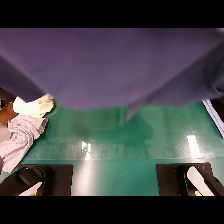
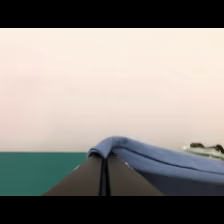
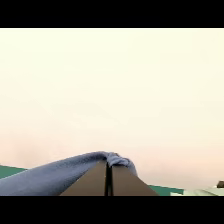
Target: Fold the shirts.
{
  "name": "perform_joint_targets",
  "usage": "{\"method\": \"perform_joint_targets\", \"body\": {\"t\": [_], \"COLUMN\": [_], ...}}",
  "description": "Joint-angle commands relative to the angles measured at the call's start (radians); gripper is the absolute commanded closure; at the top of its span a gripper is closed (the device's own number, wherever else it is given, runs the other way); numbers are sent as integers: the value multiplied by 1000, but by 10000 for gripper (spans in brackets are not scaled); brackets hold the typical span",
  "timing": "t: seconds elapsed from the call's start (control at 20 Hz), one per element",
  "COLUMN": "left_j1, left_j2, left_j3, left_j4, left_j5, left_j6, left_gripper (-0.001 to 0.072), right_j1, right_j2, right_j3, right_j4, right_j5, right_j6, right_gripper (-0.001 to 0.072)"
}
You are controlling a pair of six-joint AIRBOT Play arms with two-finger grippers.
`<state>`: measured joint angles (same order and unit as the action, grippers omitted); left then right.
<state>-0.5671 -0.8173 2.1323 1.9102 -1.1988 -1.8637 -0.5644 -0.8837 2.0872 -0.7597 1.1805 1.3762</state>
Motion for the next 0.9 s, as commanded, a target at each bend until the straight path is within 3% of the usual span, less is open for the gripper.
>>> {"method": "perform_joint_targets", "body": {"t": [0.0, 0.2, 0.35, 0.5, 0.7, 0.85], "left_j1": [1, 1, 1, 28, 243, 361], "left_j2": [9, 2, -26, -103, -278, -400], "left_j3": [-20, -249, -493, -668, -721, -721], "left_j4": [-21, -10, 26, 38, -61, -153], "left_j5": [-134, -233, -156, -29, 109, 292], "left_j6": [44, 72, 84, 51, -3, 68], "left_gripper": [680, 680, 681, 681, 681, 681], "right_j1": [-56, -56, -2, 172, 354, 400], "right_j2": [-1, -104, -247, -374, -534, -626], "right_j3": [-15, -49, -29, -121, -268, -320], "right_j4": [0, 1, -42, -270, -411, -420], "right_j5": [72, 251, 352, 379, 246, 34], "right_j6": [41, 85, 139, 161, 150, 136], "right_gripper": [700, 700, 700, 701, 700, 700]}}
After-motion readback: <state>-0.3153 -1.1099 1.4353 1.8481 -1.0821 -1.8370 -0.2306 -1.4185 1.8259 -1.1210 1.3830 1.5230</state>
